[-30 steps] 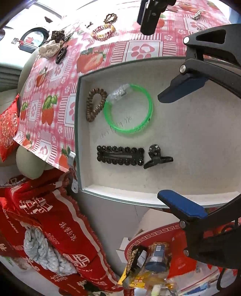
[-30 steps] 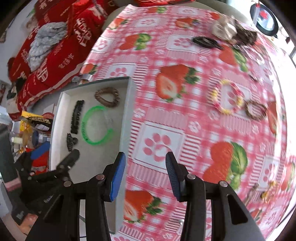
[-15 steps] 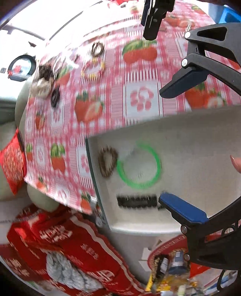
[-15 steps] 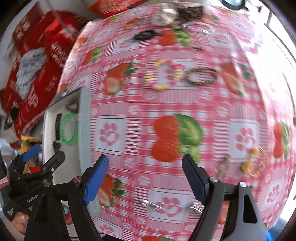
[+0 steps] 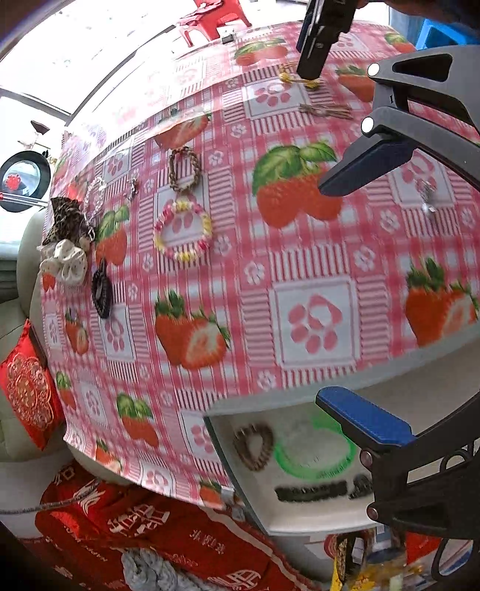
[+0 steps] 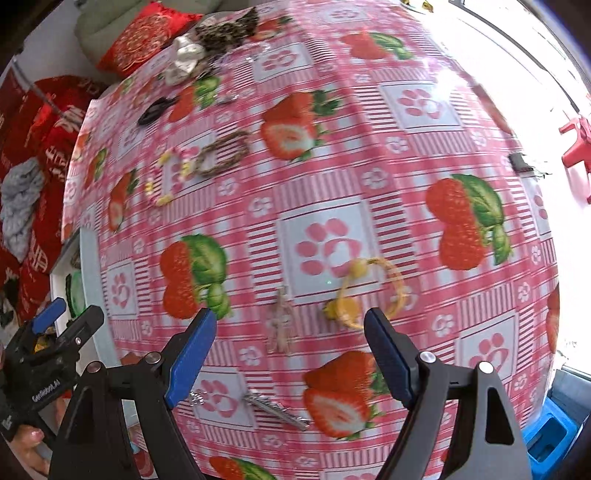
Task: Organize jewelry
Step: 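Move both tools back toward the beaded bracelets on the table, then grasp the pastel beaded bracelet with the left gripper while the right grasps the braided bracelet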
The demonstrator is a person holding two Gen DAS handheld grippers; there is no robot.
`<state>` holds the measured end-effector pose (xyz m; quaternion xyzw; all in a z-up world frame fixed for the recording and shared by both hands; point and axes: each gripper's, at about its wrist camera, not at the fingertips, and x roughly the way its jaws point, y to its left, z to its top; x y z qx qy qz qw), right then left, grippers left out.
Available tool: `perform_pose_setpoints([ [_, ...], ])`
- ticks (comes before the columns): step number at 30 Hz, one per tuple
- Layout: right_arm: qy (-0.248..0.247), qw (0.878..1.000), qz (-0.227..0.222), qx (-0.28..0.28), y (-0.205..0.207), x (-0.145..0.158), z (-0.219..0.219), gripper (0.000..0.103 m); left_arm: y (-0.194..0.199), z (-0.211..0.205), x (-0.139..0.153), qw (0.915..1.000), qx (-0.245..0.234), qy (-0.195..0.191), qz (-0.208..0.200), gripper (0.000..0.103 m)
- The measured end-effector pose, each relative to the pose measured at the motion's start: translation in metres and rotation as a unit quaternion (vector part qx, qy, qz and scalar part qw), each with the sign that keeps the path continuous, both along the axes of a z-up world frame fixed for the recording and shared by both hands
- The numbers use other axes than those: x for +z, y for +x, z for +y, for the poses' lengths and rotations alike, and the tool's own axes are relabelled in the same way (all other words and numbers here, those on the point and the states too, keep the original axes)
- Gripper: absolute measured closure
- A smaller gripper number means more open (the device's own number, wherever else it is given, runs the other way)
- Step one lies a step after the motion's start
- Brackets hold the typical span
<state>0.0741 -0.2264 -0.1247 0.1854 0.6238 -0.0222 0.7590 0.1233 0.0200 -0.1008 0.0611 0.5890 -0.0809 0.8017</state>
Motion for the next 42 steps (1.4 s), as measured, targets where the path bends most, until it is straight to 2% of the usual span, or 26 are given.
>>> perform_pose_setpoints([
  [11,-0.011,1.0,-0.02,0.012,0.037,0.0,-0.019,0.019,0.05,-0.024,-0.011,0.9995,0.031,0.007,0.001,0.0],
  [22,-0.034,0.996,-0.041,0.068,0.109,-0.007,-0.001,0.019,0.09,-0.032,-0.029,0.9977,0.067,0.008,0.003,0.0],
  [33,-0.065,0.99,-0.041,0.118,0.148,-0.027,0.017,0.02,0.11,-0.04,-0.051,0.9971,0.075,0.014,0.006,0.003],
  [36,-0.081,0.987,-0.039,0.134,0.153,-0.032,0.024,0.024,0.115,-0.043,-0.056,0.9972,0.072,0.016,0.011,0.015],
  [40,-0.106,0.981,-0.048,0.155,0.157,-0.032,0.032,0.031,0.121,-0.045,-0.059,0.9971,0.074,0.015,0.015,0.016],
  [42,-0.115,0.978,-0.051,0.166,0.158,-0.032,0.037,0.037,0.122,-0.048,-0.06,0.9973,0.07,0.017,0.015,0.027],
])
